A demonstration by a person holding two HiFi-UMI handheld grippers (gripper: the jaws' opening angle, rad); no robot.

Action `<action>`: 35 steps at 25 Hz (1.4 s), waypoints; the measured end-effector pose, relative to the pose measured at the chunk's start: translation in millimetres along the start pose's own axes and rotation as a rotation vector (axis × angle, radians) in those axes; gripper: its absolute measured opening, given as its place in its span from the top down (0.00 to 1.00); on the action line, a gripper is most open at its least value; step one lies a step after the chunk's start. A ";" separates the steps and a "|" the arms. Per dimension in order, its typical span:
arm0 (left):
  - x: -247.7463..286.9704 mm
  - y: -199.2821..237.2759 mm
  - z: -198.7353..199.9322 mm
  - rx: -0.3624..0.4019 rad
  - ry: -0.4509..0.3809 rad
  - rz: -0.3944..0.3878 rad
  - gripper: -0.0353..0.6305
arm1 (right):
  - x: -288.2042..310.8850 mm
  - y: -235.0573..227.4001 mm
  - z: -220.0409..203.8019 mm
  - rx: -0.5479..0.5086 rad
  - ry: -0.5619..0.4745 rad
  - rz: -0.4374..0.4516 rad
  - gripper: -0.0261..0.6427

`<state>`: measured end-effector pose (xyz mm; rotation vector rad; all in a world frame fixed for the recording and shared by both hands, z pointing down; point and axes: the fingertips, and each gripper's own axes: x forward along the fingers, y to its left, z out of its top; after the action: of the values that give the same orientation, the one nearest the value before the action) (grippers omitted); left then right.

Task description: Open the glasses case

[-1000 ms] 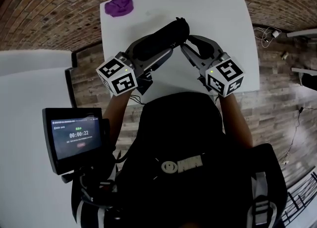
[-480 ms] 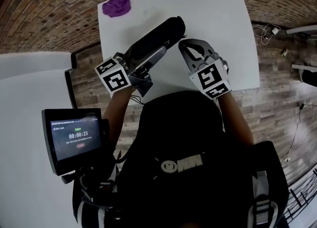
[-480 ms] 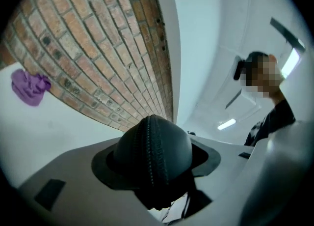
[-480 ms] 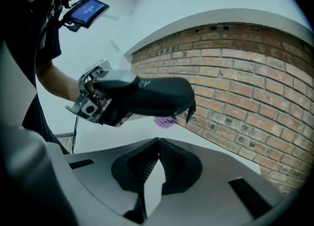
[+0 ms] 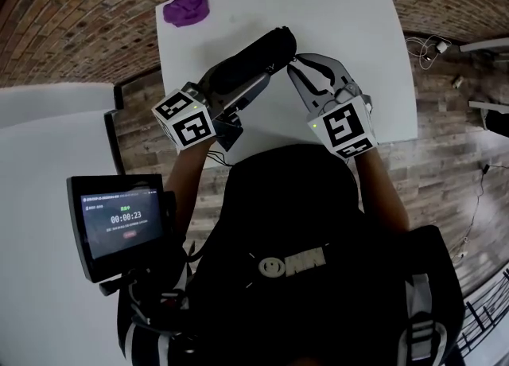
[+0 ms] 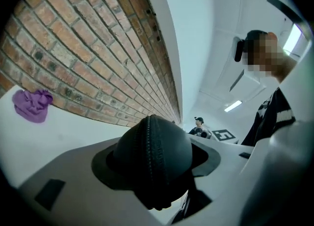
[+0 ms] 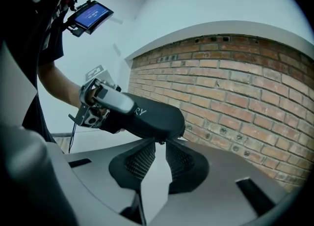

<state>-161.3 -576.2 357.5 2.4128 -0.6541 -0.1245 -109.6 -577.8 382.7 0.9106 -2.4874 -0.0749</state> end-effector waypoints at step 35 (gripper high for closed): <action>1.2 -3.2 -3.6 0.001 0.024 -0.013 0.51 | 12.5 -5.2 -15.2 -0.043 0.092 -0.054 0.91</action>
<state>-158.0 -572.6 358.5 2.4162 -0.6281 -0.1001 -107.7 -587.9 400.3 0.9417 -2.3686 -0.1016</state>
